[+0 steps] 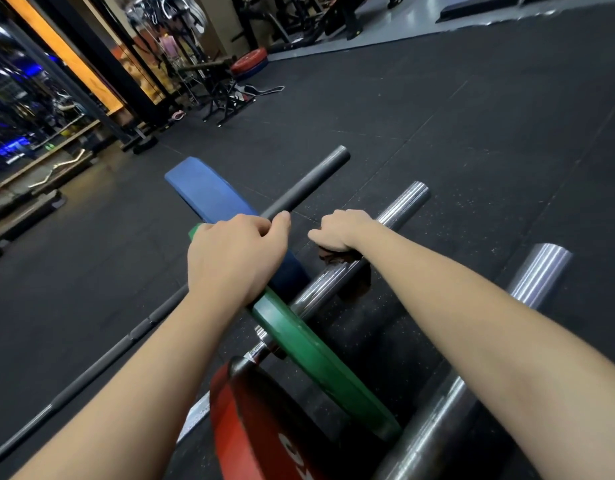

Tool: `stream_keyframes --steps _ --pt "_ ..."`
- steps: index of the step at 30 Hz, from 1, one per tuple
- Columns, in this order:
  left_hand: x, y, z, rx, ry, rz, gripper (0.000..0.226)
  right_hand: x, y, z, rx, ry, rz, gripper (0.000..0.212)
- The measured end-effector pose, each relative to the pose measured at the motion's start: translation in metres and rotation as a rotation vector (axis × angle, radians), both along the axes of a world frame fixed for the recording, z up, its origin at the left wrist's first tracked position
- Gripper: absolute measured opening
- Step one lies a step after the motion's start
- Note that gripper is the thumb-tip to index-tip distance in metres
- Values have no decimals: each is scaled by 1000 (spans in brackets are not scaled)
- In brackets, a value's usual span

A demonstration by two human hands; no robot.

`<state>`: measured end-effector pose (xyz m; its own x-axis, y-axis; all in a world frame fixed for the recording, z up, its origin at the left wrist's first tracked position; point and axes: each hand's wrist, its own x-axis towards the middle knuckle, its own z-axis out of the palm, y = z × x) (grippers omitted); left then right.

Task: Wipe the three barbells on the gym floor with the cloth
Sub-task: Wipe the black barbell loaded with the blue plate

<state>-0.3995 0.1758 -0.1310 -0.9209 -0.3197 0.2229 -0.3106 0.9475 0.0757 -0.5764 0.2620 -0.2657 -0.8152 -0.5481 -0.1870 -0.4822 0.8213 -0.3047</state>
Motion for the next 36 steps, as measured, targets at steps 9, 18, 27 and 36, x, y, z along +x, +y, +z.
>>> stream_keyframes --steps 9,18,27,36 --pt "2 3 3 -33 -28 10 62 -44 64 -3 -125 194 -298 47" --pt "2 10 7 -168 -79 -36 58 -42 92 -37 -156 630 -251 34" --pt "3 11 8 -182 -79 -29 54 -7 12 -14 1 317 38 54" --pt "3 10 6 -156 -34 -29 51 -30 67 -24 -309 369 -330 38"
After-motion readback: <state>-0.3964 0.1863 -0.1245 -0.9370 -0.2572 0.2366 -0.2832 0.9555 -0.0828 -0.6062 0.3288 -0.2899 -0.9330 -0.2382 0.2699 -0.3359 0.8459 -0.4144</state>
